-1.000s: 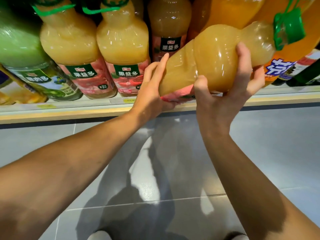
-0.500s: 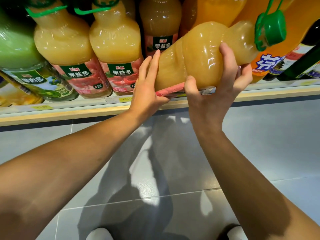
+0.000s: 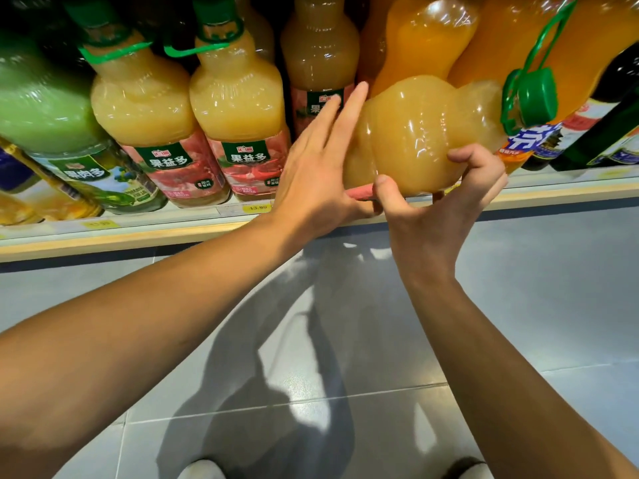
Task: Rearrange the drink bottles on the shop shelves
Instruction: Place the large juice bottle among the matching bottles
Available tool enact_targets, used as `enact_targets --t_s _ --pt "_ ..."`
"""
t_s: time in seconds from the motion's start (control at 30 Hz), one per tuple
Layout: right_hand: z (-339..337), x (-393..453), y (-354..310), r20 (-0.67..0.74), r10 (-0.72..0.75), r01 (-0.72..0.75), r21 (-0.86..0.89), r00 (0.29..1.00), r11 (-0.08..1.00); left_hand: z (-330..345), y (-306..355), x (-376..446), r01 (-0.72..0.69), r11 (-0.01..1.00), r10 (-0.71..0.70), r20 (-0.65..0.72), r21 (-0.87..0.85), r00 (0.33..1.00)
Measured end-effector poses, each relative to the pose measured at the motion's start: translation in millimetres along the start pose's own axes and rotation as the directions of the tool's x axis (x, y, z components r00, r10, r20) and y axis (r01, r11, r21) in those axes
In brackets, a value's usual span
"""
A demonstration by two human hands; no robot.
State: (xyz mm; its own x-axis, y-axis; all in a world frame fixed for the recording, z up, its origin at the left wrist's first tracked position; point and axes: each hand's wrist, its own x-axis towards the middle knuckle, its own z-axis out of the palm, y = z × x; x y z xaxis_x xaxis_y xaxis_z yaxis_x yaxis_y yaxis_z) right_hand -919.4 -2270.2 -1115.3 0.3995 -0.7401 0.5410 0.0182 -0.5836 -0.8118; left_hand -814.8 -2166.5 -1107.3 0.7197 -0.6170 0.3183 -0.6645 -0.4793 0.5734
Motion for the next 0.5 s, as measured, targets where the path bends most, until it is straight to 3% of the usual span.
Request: enact_targets --t_s 0.2,0.33,0.5 --pt "-11.7 6.4 3.9 0.079 0.191 -0.203 0.196 0.978 0.959 -7.4 -1.8 10.0 -0.01 0.998 0.008 0.041 0.057 0.999" --pt "-14.3 19.3 2.0 0.321 0.223 -0.308 0.243 0.92 0.92 -5.2 -0.2 5.5 -0.066 0.995 0.063 0.038 0.071 0.997" --pt "-20.1 5.3 -2.3 0.232 0.349 -0.408 0.305 0.908 0.86 -0.3 5.5 7.4 -0.157 0.986 0.154 0.058 0.053 0.986"
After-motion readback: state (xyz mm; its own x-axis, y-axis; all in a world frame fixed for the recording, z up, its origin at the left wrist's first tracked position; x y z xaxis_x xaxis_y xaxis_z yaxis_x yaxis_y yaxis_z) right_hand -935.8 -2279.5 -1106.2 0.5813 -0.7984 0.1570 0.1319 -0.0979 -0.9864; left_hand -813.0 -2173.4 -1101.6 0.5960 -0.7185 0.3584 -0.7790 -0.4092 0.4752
